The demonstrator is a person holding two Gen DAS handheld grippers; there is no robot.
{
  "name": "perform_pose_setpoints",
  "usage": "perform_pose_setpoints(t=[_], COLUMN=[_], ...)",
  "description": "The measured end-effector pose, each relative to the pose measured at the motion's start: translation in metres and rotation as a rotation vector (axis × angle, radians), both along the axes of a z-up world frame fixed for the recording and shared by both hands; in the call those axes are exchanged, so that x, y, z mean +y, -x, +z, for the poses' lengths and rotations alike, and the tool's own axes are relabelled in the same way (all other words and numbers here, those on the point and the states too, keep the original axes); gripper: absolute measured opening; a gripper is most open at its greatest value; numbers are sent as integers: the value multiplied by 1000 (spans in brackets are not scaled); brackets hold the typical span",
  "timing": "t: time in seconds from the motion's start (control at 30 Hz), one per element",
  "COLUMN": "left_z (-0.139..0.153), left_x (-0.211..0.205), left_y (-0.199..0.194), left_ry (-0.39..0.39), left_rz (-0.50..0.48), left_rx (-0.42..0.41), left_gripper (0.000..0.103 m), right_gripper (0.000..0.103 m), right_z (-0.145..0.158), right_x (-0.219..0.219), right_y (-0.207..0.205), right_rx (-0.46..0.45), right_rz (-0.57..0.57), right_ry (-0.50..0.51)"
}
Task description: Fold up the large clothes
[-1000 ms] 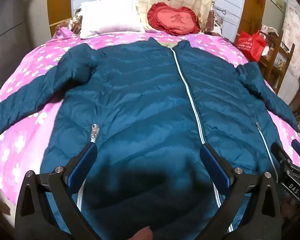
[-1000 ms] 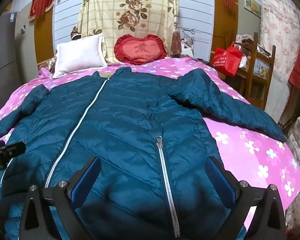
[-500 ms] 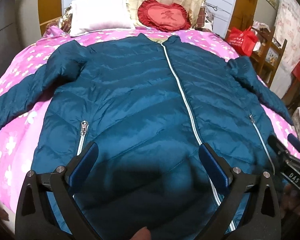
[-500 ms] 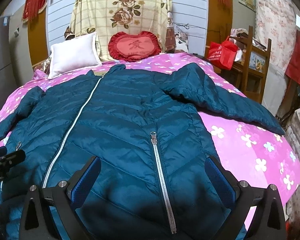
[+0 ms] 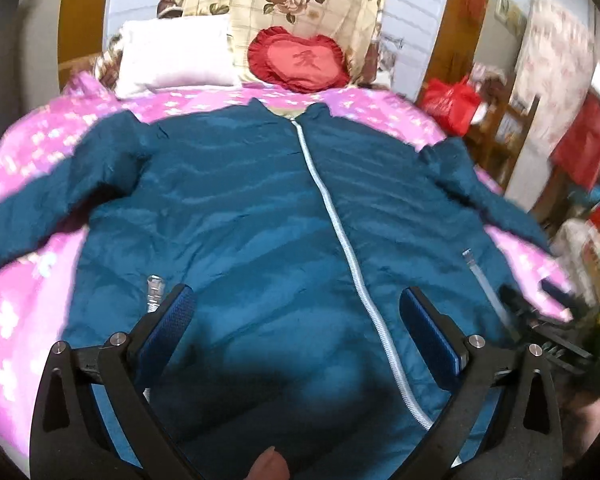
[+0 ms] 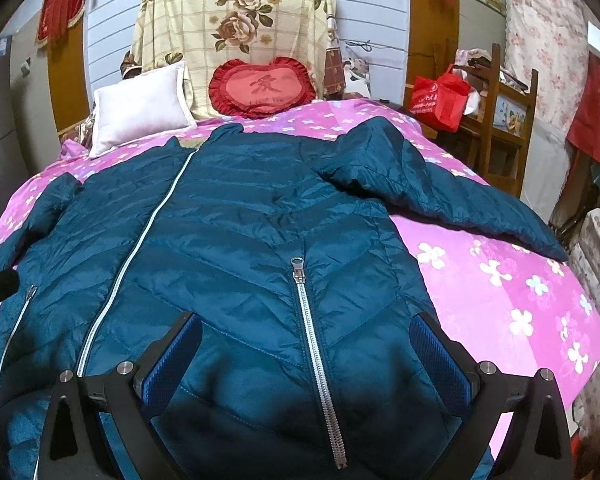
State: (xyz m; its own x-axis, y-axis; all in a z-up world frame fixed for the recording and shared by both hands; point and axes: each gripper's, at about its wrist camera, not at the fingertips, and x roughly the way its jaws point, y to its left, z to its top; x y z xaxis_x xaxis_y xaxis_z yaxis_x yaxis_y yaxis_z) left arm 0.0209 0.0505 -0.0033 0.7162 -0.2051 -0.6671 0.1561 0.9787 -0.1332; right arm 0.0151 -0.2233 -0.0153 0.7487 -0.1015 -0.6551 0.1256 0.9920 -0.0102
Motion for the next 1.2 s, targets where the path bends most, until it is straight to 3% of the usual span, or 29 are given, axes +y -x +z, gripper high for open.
perform_pose_setpoints(t=[0.17, 0.27, 0.53, 0.7, 0.8, 0.97, 1.2], left_z=[-1, -8, -13, -15, -13, -7, -9], left_x=[0, 10, 18, 16, 19, 19, 24], left_y=[2, -2, -6, -6, -2, 4, 4], left_ry=[-101, -55, -63, -38, -12, -42, 2], left_rz=[72, 71, 127, 115, 107, 154, 172], left_rx=[-18, 22, 36, 33, 8, -47, -56], left_gripper=[102, 102, 102, 102, 102, 102, 102], right_gripper=[103, 103, 103, 103, 103, 103, 103], right_z=[-1, -1, -1, -1, 1, 0, -2], right_x=[0, 0, 2, 2, 3, 5, 6], right_y=[-1, -1, -2, -4, -5, -6, -7], right_rx=[-2, -1, -1, 2, -3, 9, 19], right_rz=[6, 0, 0, -1, -1, 1, -3], right_ry=[4, 3, 5, 0, -3, -7, -5])
